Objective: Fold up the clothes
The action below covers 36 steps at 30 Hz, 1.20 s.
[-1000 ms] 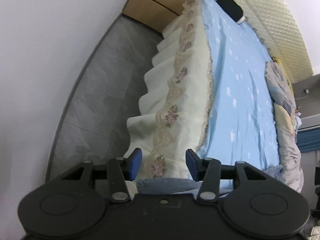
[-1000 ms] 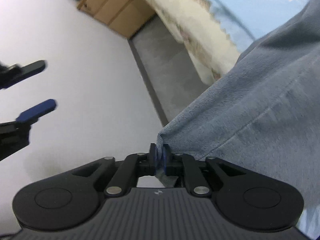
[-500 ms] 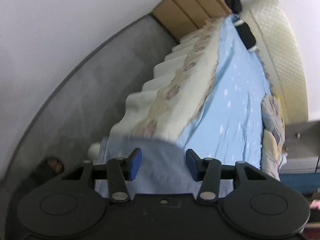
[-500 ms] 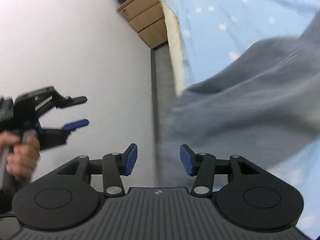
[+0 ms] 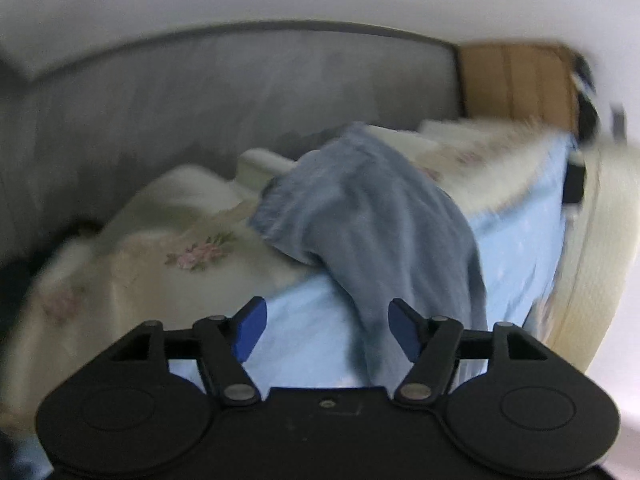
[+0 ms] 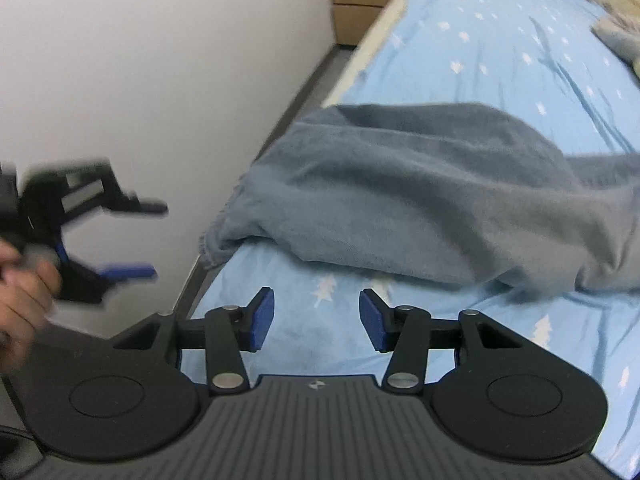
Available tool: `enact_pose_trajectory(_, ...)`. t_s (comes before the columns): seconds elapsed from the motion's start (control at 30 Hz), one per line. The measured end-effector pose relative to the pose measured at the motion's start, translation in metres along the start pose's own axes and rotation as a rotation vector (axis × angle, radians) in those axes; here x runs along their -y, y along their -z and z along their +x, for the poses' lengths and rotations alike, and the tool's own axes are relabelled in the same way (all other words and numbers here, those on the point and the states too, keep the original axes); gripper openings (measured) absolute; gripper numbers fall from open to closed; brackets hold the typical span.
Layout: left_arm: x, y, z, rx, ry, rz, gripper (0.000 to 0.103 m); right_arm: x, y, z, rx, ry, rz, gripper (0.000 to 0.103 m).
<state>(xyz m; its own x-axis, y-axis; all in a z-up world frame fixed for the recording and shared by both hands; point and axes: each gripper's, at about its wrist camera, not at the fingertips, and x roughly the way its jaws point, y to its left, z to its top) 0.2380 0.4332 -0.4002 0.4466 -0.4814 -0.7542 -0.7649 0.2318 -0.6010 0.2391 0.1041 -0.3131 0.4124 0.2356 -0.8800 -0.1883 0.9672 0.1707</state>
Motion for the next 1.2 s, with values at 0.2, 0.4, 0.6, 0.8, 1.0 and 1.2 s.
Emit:
enact_pose_trajectory(0.2, -0.049, -0.034, 0.065, 0.019, 0.129, -0.235, 0.067, 0.007, 0.012, 0.01, -0.032, 0.033, 0.151, 0.05)
enact_pose_trajectory(0.4, -0.058, -0.05, 0.107, -0.039, 0.179, -0.301, 0.074, 0.01, 0.021, 0.014, -0.088, 0.082, 0.153, 0.051)
enact_pose_trajectory(0.6, -0.044, -0.073, 0.123, 0.008, 0.23, -0.329, 0.06, 0.014, 0.012, 0.012, -0.085, 0.122, 0.195, 0.051)
enact_pose_trajectory(0.8, -0.006, -0.085, 0.098, 0.063, 0.232, -0.137, 0.023, 0.006, 0.003, 0.006, -0.078, 0.12, 0.201, 0.051)
enact_pose_trajectory(1.0, 0.051, -0.076, 0.047, 0.131, 0.269, 0.1, 0.018, 0.003, -0.008, -0.011, -0.041, 0.089, 0.199, 0.051)
enact_pose_trajectory(1.2, 0.125, -0.04, -0.002, 0.172, 0.335, 0.364, 0.017, 0.027, -0.012, -0.039, 0.02, 0.049, 0.253, 0.052)
